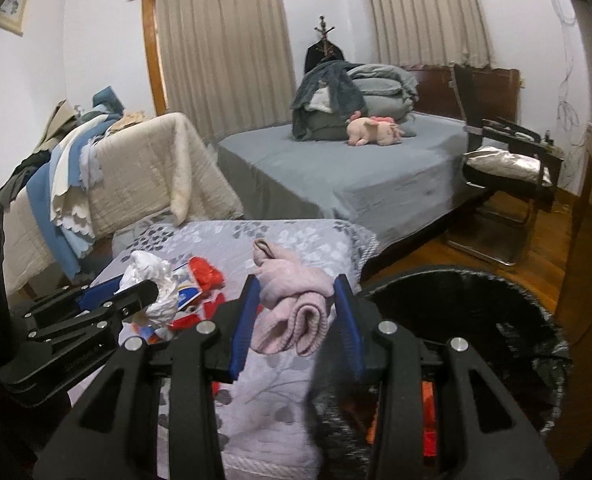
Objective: Collect trash
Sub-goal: 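Move both tools over the bin and open them to drop the tissue and cloth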
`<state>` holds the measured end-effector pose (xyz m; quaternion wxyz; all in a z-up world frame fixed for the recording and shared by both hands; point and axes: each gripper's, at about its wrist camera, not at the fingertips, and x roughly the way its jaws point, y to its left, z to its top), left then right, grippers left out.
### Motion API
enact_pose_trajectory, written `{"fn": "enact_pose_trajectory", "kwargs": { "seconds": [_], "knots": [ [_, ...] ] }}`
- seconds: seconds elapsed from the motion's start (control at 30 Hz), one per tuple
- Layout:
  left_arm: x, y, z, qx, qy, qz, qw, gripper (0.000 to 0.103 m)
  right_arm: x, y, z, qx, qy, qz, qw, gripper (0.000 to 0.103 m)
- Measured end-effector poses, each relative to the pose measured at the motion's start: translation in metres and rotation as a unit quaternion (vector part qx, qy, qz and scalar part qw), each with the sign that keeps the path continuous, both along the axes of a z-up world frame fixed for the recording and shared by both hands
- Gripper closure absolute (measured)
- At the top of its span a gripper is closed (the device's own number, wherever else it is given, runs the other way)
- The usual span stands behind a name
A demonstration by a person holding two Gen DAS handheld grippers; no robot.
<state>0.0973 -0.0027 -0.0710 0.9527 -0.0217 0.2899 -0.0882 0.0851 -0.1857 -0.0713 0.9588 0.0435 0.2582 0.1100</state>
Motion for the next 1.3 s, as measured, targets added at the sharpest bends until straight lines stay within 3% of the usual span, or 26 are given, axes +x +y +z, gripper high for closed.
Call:
{"fn": "enact_pose_trajectory", "kwargs": {
  "seconds": [0.63, 1.3],
  "knots": [
    [0.017, -0.088, 0.005, -0.006, -0.009, -0.096, 0.9954, 0.071, -0.019, -0.103, -0.002, -0.024, 0.001, -0.116, 0.993, 0.066],
    [0.043, -0.167, -0.020, -0.006, 0.011, -0.159, 0.9872, 0.071, -0.025, -0.161, -0.032, -0.026, 0.025, -0.175, 0.984, 0.066]
  ]
}}
